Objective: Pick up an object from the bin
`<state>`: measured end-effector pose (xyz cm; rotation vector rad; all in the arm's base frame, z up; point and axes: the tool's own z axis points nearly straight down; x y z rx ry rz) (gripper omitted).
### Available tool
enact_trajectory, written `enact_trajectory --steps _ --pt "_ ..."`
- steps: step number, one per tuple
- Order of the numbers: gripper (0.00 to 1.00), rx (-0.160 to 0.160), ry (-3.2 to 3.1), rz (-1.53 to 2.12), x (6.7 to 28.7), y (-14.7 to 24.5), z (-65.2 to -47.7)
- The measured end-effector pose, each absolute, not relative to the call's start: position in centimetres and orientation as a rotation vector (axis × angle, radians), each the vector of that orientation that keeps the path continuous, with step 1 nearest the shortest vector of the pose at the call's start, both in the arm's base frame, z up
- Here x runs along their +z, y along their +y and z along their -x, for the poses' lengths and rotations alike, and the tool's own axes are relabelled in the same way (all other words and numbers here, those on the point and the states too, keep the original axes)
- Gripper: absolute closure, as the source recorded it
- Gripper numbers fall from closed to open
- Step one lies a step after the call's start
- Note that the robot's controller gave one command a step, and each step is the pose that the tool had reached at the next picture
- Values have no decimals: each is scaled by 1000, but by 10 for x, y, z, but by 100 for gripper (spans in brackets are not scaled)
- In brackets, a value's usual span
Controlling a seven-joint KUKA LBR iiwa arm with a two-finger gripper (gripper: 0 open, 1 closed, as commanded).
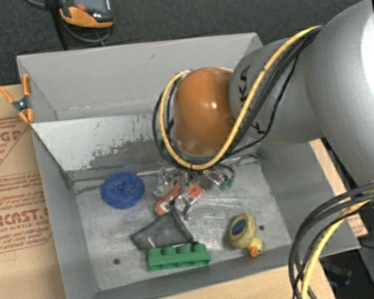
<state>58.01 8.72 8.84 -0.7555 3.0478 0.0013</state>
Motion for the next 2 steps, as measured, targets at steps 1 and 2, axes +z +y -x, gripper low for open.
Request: enact_trajectory --steps 1,2 --pt "100 3 3054 757 99 87 -578" --pt "100 2 3054 757 120 87 -578"
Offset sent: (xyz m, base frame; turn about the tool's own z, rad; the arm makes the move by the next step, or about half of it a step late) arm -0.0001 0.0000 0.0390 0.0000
